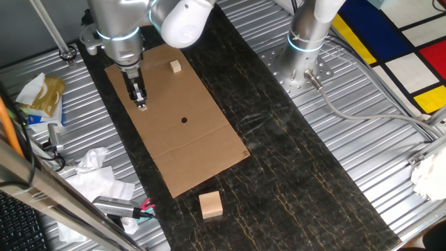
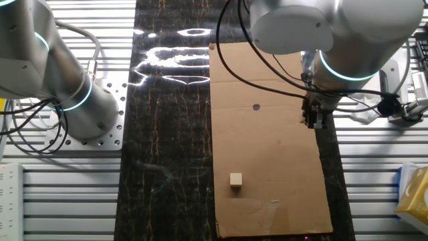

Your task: Grab the block and place it at the designated location

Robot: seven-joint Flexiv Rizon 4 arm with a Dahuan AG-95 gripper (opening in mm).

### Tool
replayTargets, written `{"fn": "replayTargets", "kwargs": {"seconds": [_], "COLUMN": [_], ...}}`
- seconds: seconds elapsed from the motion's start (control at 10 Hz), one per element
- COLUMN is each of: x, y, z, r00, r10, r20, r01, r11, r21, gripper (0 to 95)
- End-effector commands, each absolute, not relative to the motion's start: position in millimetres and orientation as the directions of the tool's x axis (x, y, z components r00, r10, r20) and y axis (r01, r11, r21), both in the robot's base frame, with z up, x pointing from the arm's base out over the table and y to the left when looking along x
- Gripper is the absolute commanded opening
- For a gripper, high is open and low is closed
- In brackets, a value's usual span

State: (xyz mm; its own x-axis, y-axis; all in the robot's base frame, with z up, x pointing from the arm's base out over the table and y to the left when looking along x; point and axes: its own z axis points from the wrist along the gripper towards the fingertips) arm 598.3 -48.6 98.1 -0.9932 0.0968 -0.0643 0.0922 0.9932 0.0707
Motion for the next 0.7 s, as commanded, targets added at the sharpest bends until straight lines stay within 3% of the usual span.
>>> {"fn": "replayTargets", "kwargs": {"seconds": [0.1, 0.7], "x": [596.0, 578.4], "y": [-45.9, -34.7], "z": [98.0, 91.7], "r00": [-0.993, -0.99], "r10": [0.103, 0.125], "r20": [-0.065, -0.065], "r01": [0.098, 0.12], "r11": [0.993, 0.99], "r21": [0.068, 0.068], "gripper": [0.0, 0.0]}}
